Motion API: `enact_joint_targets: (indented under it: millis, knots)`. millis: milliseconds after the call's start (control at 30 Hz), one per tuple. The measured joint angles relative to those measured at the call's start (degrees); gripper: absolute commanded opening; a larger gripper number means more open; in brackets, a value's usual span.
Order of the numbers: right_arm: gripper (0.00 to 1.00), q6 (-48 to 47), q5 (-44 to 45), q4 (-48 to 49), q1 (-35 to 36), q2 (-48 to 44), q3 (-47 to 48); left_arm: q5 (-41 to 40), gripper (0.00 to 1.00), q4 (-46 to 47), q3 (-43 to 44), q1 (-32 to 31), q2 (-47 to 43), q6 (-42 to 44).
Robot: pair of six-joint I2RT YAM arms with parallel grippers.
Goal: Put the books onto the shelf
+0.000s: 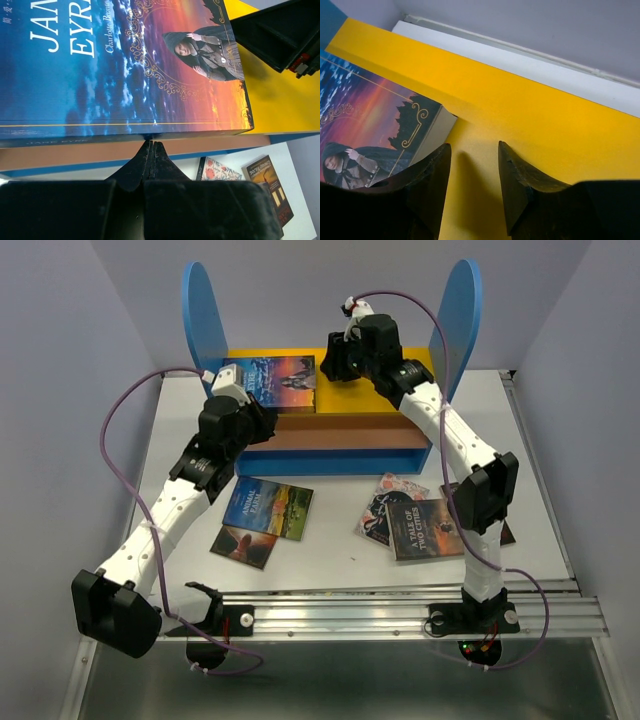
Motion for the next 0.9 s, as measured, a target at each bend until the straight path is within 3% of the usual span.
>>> enact_joint_targets:
  millis: [333, 600, 667, 700, 733, 767, 800, 900]
  knots:
    - [0.51, 0.2, 6.0, -0.5, 0.0, -7.5, -4.9, -0.2, 0.00, -0.4, 0.0, 0.5, -0.1, 0.7]
    - [0.59, -0.3, 2.0, -0.2, 0.0, -15.9, -8.5, 3.2, 0.00, -1.1, -0.2, 1.2, -2.9, 0.5]
    - [0.64, -0.3, -0.2, 0.5, 0.0, -20.9, -13.8, 5.4, 0.14, -1.0, -1.0, 1.2, -4.9, 0.1]
    - [0.67, -0.3, -0.9, 0.7, 0.0, -23.3, -16.6, 6.4, 0.26, -1.2, -1.8, 1.2, -6.4, -0.2]
    - [0.77, 0.3, -1.9, 0.9, 0.0, -27.1, -21.2, 7.8, 0.65, -1.2, -3.2, 1.2, -8.6, -0.7]
    - [0.87, 0.5, -2.2, 0.9, 0.0, -29.7, -24.2, 8.5, 0.91, -1.2, -4.4, 1.2, -10.1, -1.4]
    - [1.00, 1.2, -2.8, 1.7, 0.0, -35.3, -31.5, 9.3, 0.99, -1.8, -5.9, 1.2, -12.2, -1.2]
    - [1.00, 4.1, -3.1, 2.5, 0.0, -44.5, -43.3, 9.9, 0.99, -4.1, -10.2, 1.1, -18.8, -2.7]
